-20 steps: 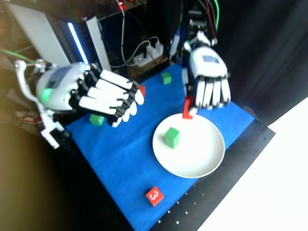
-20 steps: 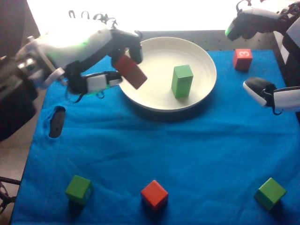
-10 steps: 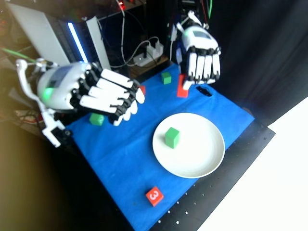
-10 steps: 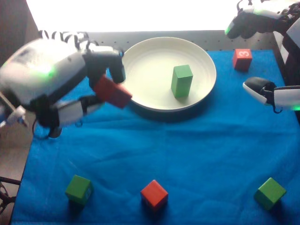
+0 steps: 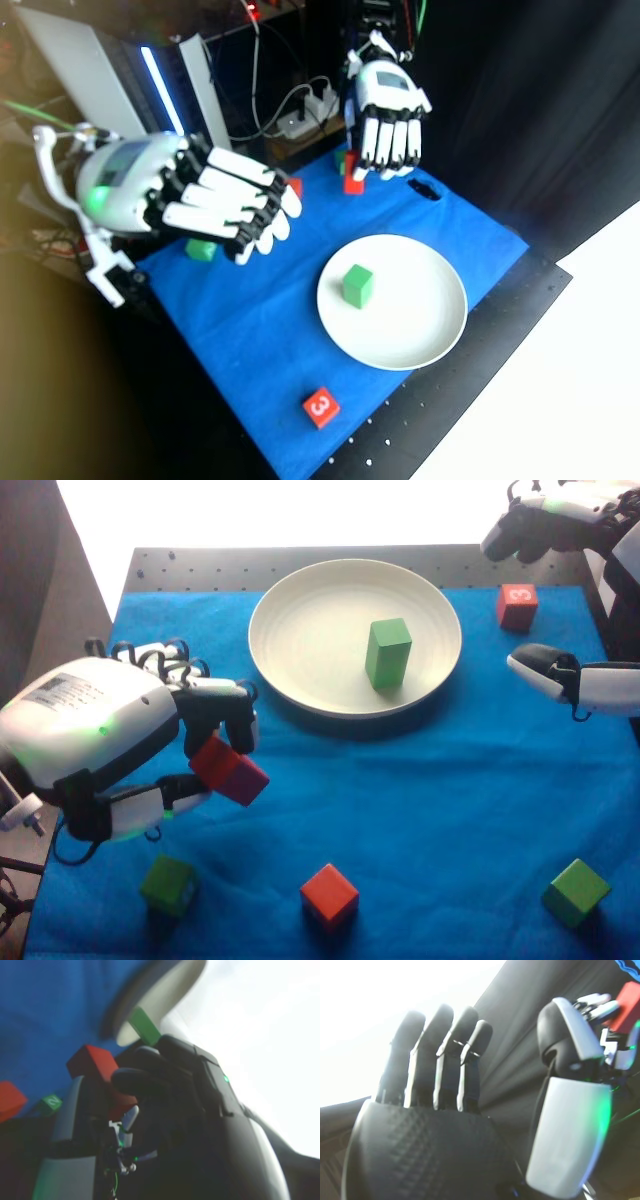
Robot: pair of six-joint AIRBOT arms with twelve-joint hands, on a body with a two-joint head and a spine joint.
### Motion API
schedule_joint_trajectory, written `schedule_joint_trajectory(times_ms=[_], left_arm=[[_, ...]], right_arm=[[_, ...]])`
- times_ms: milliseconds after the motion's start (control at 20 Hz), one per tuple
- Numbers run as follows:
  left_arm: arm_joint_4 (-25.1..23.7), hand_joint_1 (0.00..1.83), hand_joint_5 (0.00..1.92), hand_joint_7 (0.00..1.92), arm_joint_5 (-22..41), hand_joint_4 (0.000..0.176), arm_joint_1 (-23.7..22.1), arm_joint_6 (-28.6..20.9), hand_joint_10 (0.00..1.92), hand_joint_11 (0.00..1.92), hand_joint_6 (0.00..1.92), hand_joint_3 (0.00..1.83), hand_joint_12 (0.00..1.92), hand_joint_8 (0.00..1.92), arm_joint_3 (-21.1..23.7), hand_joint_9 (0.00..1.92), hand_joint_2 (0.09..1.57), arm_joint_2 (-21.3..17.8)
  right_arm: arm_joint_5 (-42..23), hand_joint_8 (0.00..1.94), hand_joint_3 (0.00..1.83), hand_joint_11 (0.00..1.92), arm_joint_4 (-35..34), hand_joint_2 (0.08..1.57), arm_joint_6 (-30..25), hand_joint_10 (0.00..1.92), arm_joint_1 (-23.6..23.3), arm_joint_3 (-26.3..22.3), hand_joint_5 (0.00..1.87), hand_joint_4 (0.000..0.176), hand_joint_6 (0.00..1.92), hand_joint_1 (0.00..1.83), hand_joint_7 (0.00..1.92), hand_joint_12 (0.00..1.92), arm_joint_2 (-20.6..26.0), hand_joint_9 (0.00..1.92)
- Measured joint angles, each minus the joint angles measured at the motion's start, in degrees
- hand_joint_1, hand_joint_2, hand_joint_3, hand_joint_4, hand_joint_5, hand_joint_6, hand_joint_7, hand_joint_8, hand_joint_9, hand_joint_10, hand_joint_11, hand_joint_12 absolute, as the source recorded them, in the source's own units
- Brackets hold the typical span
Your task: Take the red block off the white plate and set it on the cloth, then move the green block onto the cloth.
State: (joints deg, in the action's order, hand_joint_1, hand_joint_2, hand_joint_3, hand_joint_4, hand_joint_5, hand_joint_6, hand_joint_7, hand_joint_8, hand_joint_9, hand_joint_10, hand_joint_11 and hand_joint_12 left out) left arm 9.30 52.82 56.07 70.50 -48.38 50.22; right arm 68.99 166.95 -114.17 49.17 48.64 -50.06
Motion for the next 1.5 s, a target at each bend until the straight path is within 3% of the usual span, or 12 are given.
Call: schedule_joint_trajectory(times_ms=[50,100,250,350,550,700,750,800,900,1000,1200,1500], left_arm=[[0.1,0.81,0.47,0.46,-0.3,0.03,0.0,0.0,0.86,0.08,0.88,0.0,1.38,0.71,0.0,0.34,1.23,0.0],[0.1,0.78,0.44,0.46,-0.3,0.033,0.0,0.0,0.61,0.01,0.45,0.0,1.28,0.36,0.0,0.34,1.18,0.1],[0.2,0.69,0.41,0.39,-0.3,0.064,0.0,0.0,0.14,0.0,0.02,0.0,1.14,0.01,0.0,0.37,1.13,0.4],[0.9,0.68,0.41,0.38,-0.3,0.106,0.0,0.0,0.05,0.0,0.01,0.0,1.11,0.0,0.0,0.37,1.12,0.4],[1.9,0.63,0.45,0.4,0.4,0.054,0.4,0.0,0.04,0.0,0.01,0.0,1.24,0.0,-0.1,0.43,1.16,0.4],[3.3,0.39,0.42,0.37,2.1,0.088,0.6,0.0,0.01,0.0,0.0,0.01,1.11,0.0,-0.5,0.4,1.23,0.4],[4.0,0.33,0.42,0.37,3.0,0.043,0.6,0.0,0.01,0.0,0.0,0.02,1.11,0.0,-0.7,0.41,1.26,0.4],[4.4,0.31,0.41,0.36,4.3,0.027,0.6,0.0,0.01,0.0,0.0,0.02,1.09,0.0,-0.9,0.41,1.29,0.4],[5.3,0.27,0.36,0.35,6.5,0.052,0.6,0.0,0.01,0.03,0.0,0.02,1.09,0.0,-1.0,0.43,1.32,0.4],[5.6,0.24,0.36,0.35,7.8,0.087,0.6,-0.1,0.01,0.09,0.0,0.01,1.07,0.0,-1.6,0.44,1.34,0.4],[8.2,0.2,0.39,0.4,10.7,0.115,0.6,0.0,0.01,0.13,0.0,0.0,1.15,0.01,-2.4,0.49,1.32,0.4],[10.0,0.28,0.49,0.51,11.7,0.049,0.6,0.0,0.03,0.18,0.02,0.0,1.19,0.02,-3.1,0.55,1.31,0.4]], right_arm=[[0.0,1.01,0.46,0.31,0.0,0.66,0.0,1.4,0.0,0.0,0.51,0.0,0.94,1.25,0.62,1.88,0.0,0.47],[0.0,1.03,0.46,0.31,0.0,0.67,0.0,1.43,0.0,0.0,0.5,0.0,0.95,1.25,0.61,1.91,0.0,0.46],[0.0,1.07,0.48,0.33,-0.1,0.68,0.0,1.44,0.0,0.0,0.48,0.0,0.97,1.2,0.59,1.9,0.0,0.47],[0.0,1.04,0.45,0.3,-0.1,0.67,0.0,1.42,0.0,0.0,0.5,0.0,0.95,1.24,0.62,1.9,0.0,0.47],[0.0,1.09,0.44,0.27,-0.3,0.67,0.0,1.4,0.0,0.0,0.48,0.0,0.98,1.27,0.57,1.88,0.0,0.46],[0.0,1.02,0.43,0.23,-0.9,0.68,0.0,1.27,0.0,0.0,0.43,0.0,0.9,1.28,0.54,1.8,0.0,0.46],[0.0,0.92,0.38,0.21,-0.9,0.73,0.0,1.19,0.0,0.1,0.44,0.0,0.82,1.26,0.53,1.77,0.0,0.45],[0.0,0.81,0.33,0.23,-0.9,0.8,0.0,1.14,0.0,0.4,0.45,0.0,0.76,1.19,0.5,1.76,0.0,0.42],[-0.5,0.67,0.26,0.32,-1.3,0.87,0.0,1.07,0.0,1.4,0.49,0.0,0.71,1.1,0.54,1.7,0.0,0.44],[-1.3,0.87,0.18,0.31,-2.0,0.94,0.0,1.17,-0.2,2.5,0.46,0.0,0.89,1.03,0.58,1.69,-0.3,0.48],[-5.7,0.92,0.04,0.35,-2.5,0.95,0.0,1.24,-3.5,5.0,0.48,0.0,0.85,1.04,0.56,1.72,-3.2,0.47],[-15.2,0.31,0.0,0.25,-2.4,0.95,0.0,0.92,-9.5,11.9,0.63,0.0,0.13,1.07,0.64,1.57,-10.3,0.47]])
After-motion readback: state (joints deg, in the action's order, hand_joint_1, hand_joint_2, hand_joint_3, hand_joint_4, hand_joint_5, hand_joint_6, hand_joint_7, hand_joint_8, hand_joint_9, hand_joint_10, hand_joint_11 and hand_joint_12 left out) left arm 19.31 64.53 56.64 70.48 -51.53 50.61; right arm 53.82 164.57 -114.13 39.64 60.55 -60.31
